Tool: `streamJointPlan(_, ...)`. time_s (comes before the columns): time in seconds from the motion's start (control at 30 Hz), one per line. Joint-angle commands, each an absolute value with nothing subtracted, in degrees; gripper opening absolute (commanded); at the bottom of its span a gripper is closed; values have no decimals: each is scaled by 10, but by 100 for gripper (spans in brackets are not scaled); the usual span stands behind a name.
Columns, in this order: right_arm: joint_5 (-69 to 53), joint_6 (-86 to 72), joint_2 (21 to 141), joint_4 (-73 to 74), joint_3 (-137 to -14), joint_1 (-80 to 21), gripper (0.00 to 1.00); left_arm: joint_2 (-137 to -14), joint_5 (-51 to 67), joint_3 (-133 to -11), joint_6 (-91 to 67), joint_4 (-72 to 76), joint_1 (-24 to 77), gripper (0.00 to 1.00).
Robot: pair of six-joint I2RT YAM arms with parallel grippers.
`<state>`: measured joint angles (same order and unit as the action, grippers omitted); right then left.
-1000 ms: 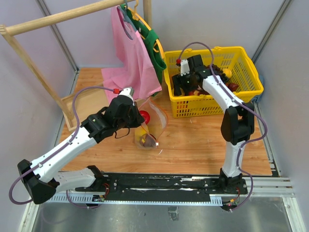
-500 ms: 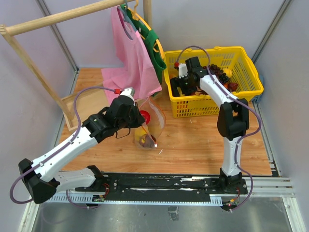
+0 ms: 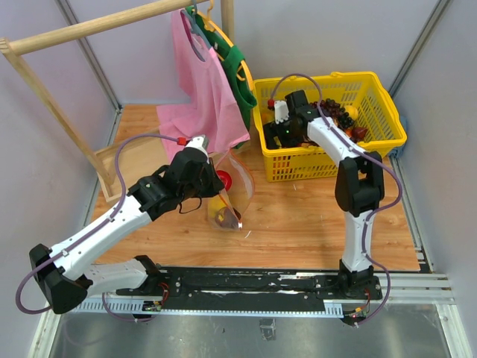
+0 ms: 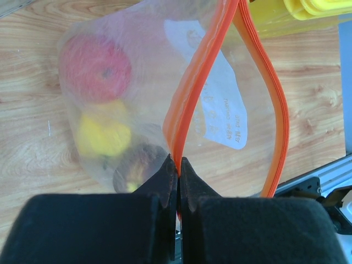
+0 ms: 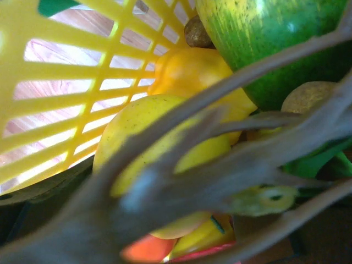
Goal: Place the food in the zip-top bag and seal the zipper
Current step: Pick up the fake fruit from the bin.
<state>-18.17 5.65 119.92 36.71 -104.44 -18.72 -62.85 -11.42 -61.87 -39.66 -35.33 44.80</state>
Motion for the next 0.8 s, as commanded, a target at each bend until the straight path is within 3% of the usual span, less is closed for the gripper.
streamJointPlan(0.0,-156,64,1129,383,-1019,-187,65,-619,-120,-611,-395,-336,446,0)
streamJointPlan(0.4,-129,31,957,320,-938,-188,51,-616,-131,-617,-393,-339,446,0)
streamJointPlan(0.77,-147,9,794,253,-836,-235,48,-618,-134,-616,-396,-338,446,0)
